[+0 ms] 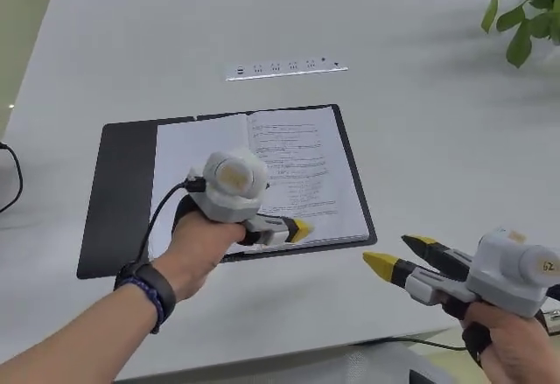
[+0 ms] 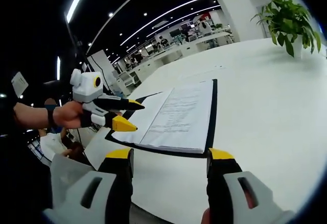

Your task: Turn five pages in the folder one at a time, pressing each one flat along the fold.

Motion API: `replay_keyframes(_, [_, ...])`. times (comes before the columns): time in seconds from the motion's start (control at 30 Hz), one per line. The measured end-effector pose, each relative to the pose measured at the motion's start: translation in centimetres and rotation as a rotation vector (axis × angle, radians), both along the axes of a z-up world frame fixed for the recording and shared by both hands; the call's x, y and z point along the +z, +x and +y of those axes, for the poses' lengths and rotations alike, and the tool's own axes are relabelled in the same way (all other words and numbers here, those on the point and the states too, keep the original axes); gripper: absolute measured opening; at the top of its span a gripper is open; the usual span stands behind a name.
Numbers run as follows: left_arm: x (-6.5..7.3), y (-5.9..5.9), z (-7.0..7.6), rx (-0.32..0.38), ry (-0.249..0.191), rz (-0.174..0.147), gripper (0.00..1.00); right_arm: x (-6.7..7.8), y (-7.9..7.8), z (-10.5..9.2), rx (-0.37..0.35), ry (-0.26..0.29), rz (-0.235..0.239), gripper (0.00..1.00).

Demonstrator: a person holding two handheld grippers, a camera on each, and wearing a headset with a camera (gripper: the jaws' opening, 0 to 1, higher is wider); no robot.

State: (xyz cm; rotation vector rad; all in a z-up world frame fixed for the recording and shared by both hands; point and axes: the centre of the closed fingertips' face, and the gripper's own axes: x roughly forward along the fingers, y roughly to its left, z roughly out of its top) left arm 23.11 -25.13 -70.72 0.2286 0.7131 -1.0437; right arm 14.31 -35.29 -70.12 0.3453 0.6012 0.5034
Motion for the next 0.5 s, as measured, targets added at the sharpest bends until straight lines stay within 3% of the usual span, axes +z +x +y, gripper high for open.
replay_keyframes(0.23, [-1.2, 0.8, -3.7, -0.037, 0.015, 0.001, 0.63, -0.4, -0.3, 0.0, 0.003, 0.009, 0.012, 0.56])
replay_keyframes(0.5, [-3.8, 1.8, -5.9, 0.008, 0.021, 0.042, 0.65, -0.6, -0.8, -0.9, 0.006, -0.003, 0.026, 0.56])
